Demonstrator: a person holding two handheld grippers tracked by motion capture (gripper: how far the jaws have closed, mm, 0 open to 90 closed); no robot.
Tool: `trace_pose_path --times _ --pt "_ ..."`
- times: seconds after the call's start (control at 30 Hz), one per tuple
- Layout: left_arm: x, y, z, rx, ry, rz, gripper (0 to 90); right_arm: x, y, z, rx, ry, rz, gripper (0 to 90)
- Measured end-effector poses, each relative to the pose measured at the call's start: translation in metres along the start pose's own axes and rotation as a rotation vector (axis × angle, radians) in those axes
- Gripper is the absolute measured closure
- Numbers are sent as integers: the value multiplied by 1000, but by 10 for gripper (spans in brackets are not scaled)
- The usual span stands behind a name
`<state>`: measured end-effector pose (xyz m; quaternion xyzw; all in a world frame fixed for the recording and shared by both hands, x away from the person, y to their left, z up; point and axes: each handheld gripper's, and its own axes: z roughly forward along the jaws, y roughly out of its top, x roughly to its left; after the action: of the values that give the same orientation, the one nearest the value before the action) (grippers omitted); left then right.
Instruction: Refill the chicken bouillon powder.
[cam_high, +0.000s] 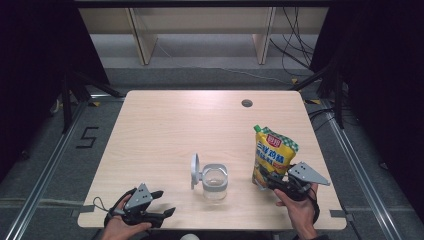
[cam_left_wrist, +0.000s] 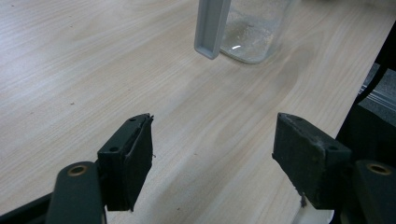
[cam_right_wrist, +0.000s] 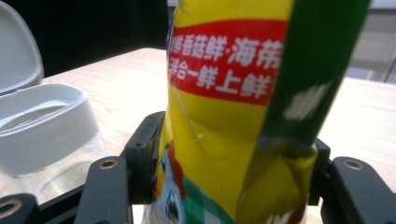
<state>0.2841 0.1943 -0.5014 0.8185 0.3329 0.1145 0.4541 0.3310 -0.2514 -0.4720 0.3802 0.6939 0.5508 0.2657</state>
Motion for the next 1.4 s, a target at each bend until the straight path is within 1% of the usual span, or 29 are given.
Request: trace_pose_path --times 0.03,0.1,0.13,0.17,0.2,0.23,0.27,0.33,0.37,0.4,0.43,0.47,0.5,0.53,0.57,0.67,0.7,0.73,0.77,0.8,0.83,0.9,1.0,1.07,1.13,1.17,1.23,1.37,1.4 --pt "-1 0 0 -5 4 0 280 2 1 -1 -9 6 -11 412" --pt "1 0 0 21 15 23 280 6 2 -4 -19 26 -44 413" --pt "1 0 0 18 14 23 280 10 2 -6 -4 36 -43 413" --pt "-1 -1 1 -2 -1 8 280 14 2 -8 4 33 -49 413" --pt "-1 0 -1 12 4 17 280 16 3 -9 13 58 -68 414" --pt "-1 0 -2 18 3 24 280 21 4 -12 8 51 -60 414" --pt "-1 0 -2 15 2 21 280 23 5 -13 7 65 -87 415" --pt "1 -1 -1 5 2 44 280 31 8 -18 0 77 -119 415" --pt "0 -2 -2 9 -3 32 280 34 9 -18 -15 76 -144 415" --pt "0 -2 -2 12 5 15 280 37 9 -19 -14 102 -152 415" --pt "0 -3 -3 9 7 15 280 39 10 -20 -21 107 -189 416" --pt "0 -3 -3 -1 7 24 280 41 11 -22 -12 92 -233 416" --pt "2 -3 -4 9 13 51 280 45 11 -23 1 99 -229 416" --pt "1 -3 -3 -3 7 35 280 46 12 -25 11 96 -270 416" --pt "1 -3 -5 15 6 37 280 48 12 -25 13 97 -292 416" --pt "1 -4 -4 12 18 24 280 51 11 -25 46 92 -329 417" --pt "-1 -5 -4 5 16 -7 280 52 10 -25 58 93 -340 417" --pt "-1 -6 -3 -6 17 -9 280 52 10 -25 61 93 -354 417" --pt "0 -6 -3 -13 16 -8 280 53 9 -25 79 100 -361 417" --pt "1 -6 -5 6 23 1 280 54 10 -24 73 83 -397 417" --pt "1 -6 -5 3 23 6 280 56 10 -23 80 84 -417 417" --pt "0 -6 -5 5 18 -7 280 58 12 -22 86 84 -441 417" --pt "0 -6 -5 3 18 -8 280 63 13 -22 111 84 -481 418" --pt "2 -6 -6 36 30 19 280 64 13 -21 129 90 -500 418" --pt "2 -6 -6 32 30 20 280 67 11 -21 156 91 -515 418" --pt "1 -6 -6 22 25 7 280 68 11 -21 166 92 -534 418" --pt "1 -6 -6 15 27 5 280 70 11 -20 186 90 -571 418" --pt "1 -5 -5 28 28 9 280 74 14 -17 239 84 -650 418" --pt "0 -6 -5 8 17 -5 280 75 14 -16 255 88 -665 418"
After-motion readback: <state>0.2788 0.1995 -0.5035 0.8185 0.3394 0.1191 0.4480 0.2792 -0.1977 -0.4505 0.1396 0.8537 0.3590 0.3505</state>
